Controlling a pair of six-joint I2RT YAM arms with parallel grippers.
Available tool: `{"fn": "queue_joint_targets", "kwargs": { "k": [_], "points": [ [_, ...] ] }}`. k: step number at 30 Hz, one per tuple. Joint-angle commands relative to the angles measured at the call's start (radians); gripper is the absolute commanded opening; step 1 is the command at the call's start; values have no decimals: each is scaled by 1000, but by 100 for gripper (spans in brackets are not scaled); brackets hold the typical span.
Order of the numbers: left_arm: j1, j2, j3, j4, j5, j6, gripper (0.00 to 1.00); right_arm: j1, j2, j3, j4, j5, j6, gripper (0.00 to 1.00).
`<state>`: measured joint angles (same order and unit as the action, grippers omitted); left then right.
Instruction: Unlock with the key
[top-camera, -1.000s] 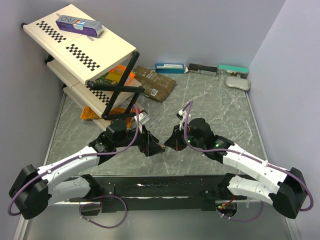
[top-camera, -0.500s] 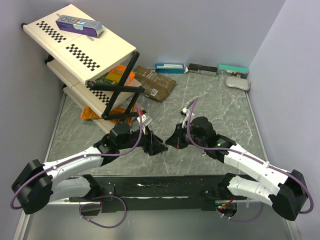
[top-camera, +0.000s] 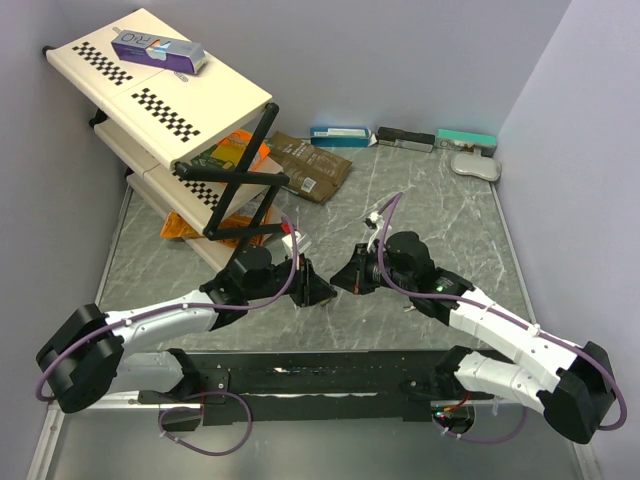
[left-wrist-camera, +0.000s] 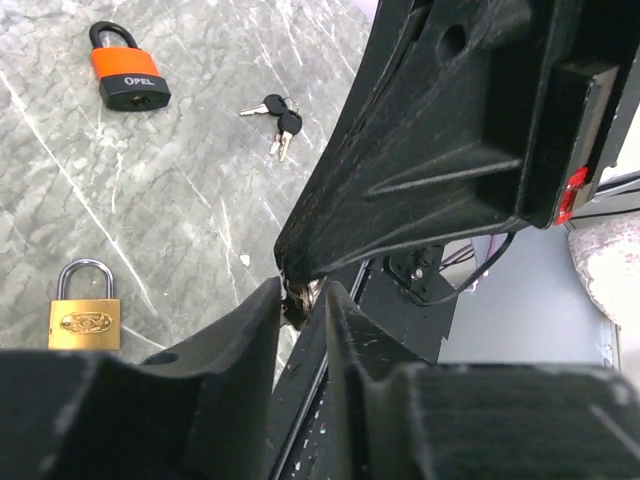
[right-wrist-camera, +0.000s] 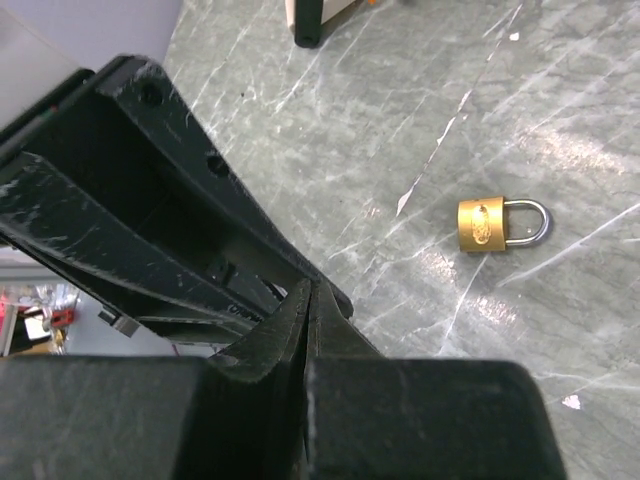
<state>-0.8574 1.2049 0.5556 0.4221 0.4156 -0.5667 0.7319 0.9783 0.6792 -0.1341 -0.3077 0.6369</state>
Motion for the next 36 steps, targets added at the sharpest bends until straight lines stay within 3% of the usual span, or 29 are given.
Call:
{"fn": "queue_joint_targets", "kwargs": {
  "k": [1,3,4,7,16,18,21,25,31,36],
  "points": [
    [-6,4,-2,70,-17,-1,27,-17,-24,-15,48,-5,24,0],
    [-6,7,-8,73,-17,-4,22,-19,-27,-20,50,-4,26,0],
    [-6,7,-10,72,-15,-4,13,-22,-29,-20,50,-2,26,0],
    [-8,10,-11,63,-17,-1,1,-25,-32,-26,37,15,21,0],
    [-8,-28,-25,35,64,54,1,-45,-41,-43,42,-76,-68,2],
    [-8,-33,-16,9,121,76,1,-45,-58,-46,44,-111,-118,9],
    [-8,-41,-7,-29,198,87,1,-45,-93,-41,24,-186,-184,36],
    [-6,-64,-3,-43,294,56,1,-43,-156,-47,-10,-272,-250,59],
    [26,-45,92,-213,336,-51,1,-37,-219,-47,-81,-329,-306,68],
    [110,-65,46,-99,351,-205,1,-14,-236,-116,34,-329,-238,66]
  ]
}}
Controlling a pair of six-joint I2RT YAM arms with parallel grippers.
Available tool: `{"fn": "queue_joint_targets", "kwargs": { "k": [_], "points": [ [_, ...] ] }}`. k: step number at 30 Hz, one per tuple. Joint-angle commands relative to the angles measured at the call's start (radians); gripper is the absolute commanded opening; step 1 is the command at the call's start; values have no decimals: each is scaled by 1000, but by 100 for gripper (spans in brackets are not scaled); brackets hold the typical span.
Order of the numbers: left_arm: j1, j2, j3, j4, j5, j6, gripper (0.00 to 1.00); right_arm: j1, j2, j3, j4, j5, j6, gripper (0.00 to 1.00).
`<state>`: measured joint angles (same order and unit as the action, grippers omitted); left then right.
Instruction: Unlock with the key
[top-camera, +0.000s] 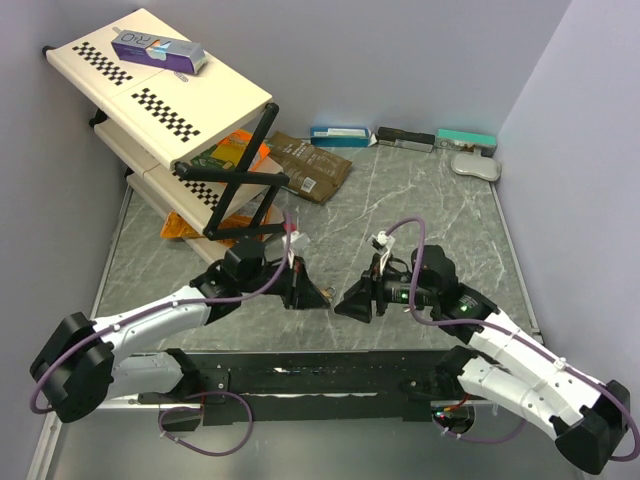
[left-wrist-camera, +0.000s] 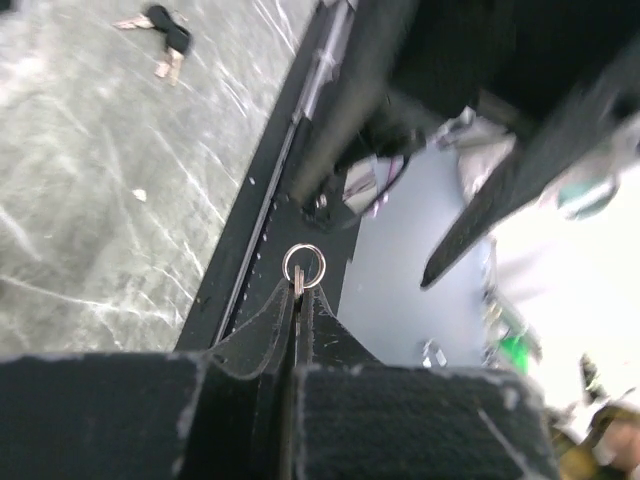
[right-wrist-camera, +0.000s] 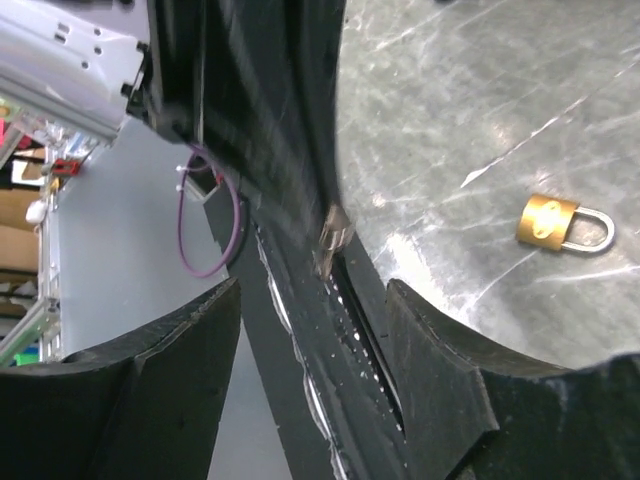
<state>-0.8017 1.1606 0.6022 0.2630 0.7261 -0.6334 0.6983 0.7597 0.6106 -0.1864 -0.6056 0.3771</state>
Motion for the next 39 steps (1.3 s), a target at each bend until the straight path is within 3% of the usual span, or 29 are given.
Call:
{"fn": "queue_joint_targets", "kwargs": {
  "k": [1,10,27,34,39],
  "points": [
    [61,-35,-7,73,32,-162,1,27,-10,-57,111,-28,37,65],
    [62,-87,-39,131,-17,-212,1,106,53,-133,341,58,147,54],
    [62,-102,-50,125,-7,-201,1,106,38,-146,419,70,181,34],
    [62,-107,-48,127,-7,-198,1,106,43,-147,426,75,183,16],
    [62,-119,-58,140,-17,-207,1,106,61,-147,436,60,189,12]
  ]
}}
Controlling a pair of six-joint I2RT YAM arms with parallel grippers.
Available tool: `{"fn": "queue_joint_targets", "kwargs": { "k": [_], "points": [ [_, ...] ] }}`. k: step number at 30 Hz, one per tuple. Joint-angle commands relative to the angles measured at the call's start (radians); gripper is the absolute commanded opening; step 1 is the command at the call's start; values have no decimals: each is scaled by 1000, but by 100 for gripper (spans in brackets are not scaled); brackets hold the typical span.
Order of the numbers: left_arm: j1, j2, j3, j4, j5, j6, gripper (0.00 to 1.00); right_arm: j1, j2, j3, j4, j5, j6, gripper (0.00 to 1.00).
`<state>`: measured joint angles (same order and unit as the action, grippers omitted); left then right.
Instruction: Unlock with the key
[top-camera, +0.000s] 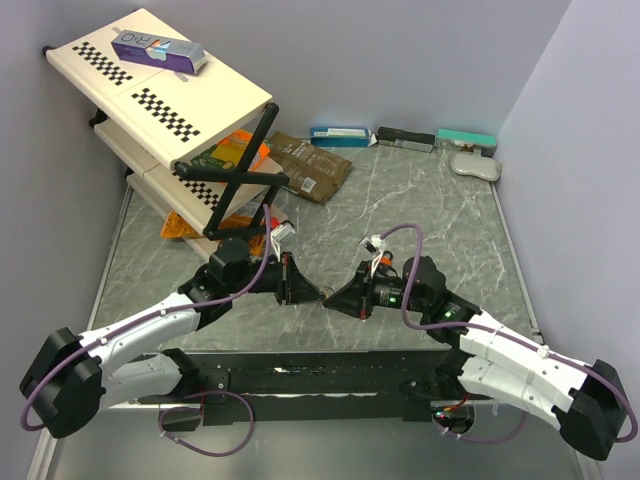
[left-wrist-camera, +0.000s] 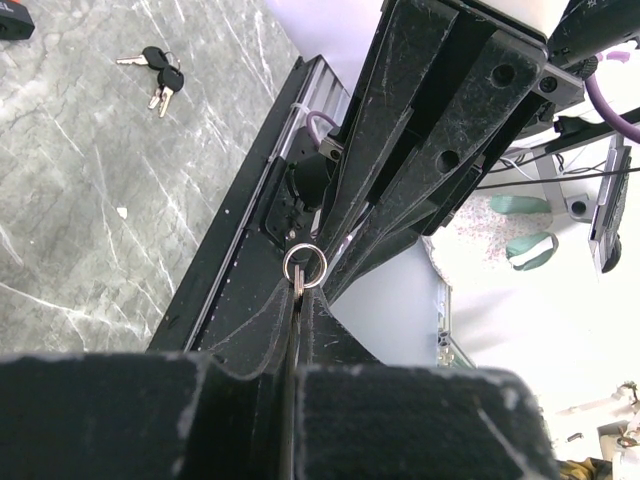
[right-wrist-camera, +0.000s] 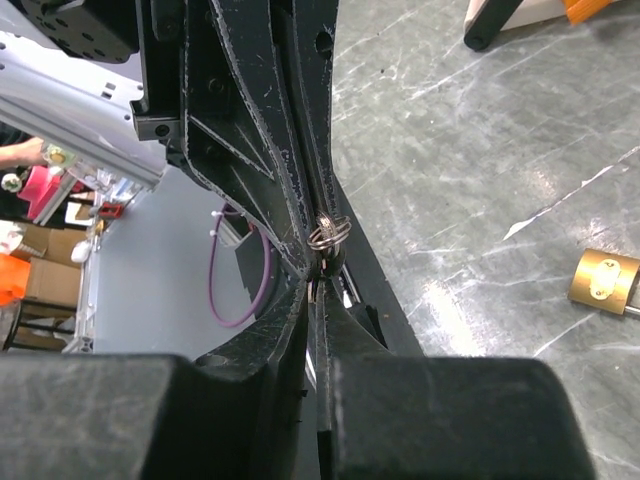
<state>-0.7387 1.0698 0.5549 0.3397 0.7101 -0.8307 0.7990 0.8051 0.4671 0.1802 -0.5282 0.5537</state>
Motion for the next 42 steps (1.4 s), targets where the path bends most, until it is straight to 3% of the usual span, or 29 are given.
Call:
{"fn": "queue_joint_targets", "kwargs": {
  "k": [1,7,9,15,20,21,24,28,30,33,39,42],
  "points": [
    [-1,-28,-10,67,-1,-11,1,5,22,-5,76,-22,12,12],
    [-1,-27,-19,90,5,-25,1,5,20,-15,103,-16,20,8],
    [1,-28,-21,88,3,-24,1,3,22,-13,104,-13,18,1],
    [1,-22,-9,67,0,2,1,3,22,-10,64,37,25,0],
    [2,-30,10,-4,-40,59,24,0,28,16,-37,100,20,0],
    [4,-31,10,-10,-47,61,41,-1,32,18,-44,103,23,0],
    [13,-37,10,-25,-60,77,65,-7,46,24,-73,108,34,0],
    [24,-47,4,-27,-66,88,72,-14,66,30,-90,109,41,0],
    [24,-44,10,-70,-89,123,83,-18,75,31,-96,106,46,0],
    [24,-54,22,-148,-161,191,89,-24,89,50,-129,102,48,0],
    [25,-82,8,-139,-262,257,90,-38,115,73,-192,97,15,0],
    [24,-67,-10,-125,-317,249,91,-35,176,85,-266,184,-41,0]
  ]
}}
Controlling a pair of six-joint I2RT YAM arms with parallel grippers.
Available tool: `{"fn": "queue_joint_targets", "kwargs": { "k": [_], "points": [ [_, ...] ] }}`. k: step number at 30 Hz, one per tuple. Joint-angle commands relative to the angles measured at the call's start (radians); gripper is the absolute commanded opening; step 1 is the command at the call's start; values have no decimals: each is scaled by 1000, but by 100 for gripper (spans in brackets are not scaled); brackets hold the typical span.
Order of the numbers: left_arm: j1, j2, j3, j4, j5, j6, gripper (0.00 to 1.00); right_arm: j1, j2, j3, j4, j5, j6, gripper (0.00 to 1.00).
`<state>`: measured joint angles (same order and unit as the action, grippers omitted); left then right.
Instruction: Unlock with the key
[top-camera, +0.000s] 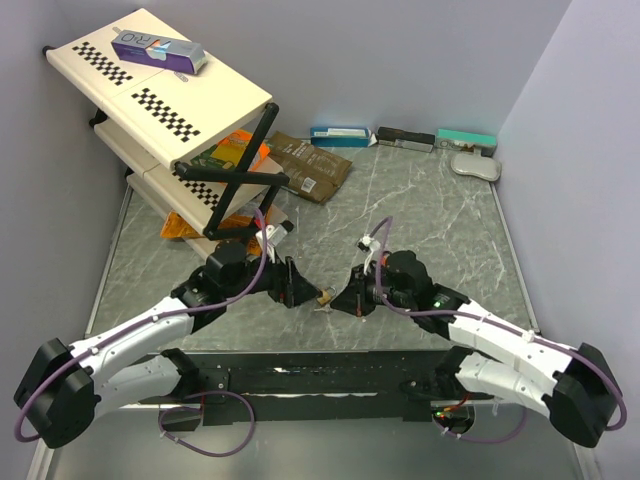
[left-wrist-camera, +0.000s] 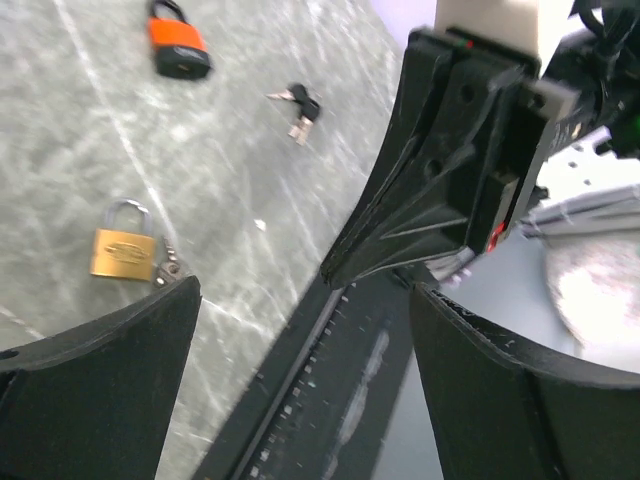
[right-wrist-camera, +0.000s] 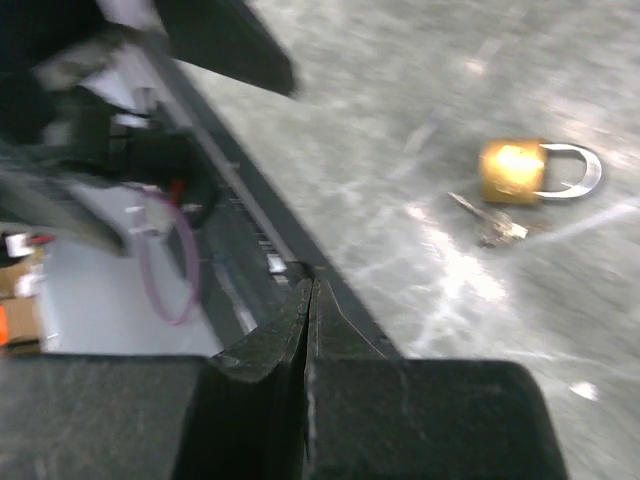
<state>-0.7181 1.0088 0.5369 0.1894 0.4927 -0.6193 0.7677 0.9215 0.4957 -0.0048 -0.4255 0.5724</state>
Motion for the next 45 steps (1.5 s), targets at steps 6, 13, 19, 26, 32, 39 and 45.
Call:
{"fn": "queue_joint_targets", "kwargs": {
  "k": [6,13,19,26,32,39,45],
  "points": [
    [32,5,-40,76,-163,-66,97,120,235,121,-127,303,-97,7],
    [109,-35,-52,4,-180,-62,99,183,392,153,-92,424,-117,37],
    [121,-36,-66,12,-175,-69,99,203,467,201,-124,560,-112,41],
    [123,-13,-72,24,-160,-74,99,226,574,271,-158,608,-114,45],
    [123,-15,-71,25,-160,-69,99,257,637,323,-219,669,-92,43],
    [123,-13,-86,21,-157,-59,99,255,688,363,-281,662,-46,34],
    [123,-19,-95,30,-151,-60,99,252,712,360,-268,636,-31,19]
  ]
}}
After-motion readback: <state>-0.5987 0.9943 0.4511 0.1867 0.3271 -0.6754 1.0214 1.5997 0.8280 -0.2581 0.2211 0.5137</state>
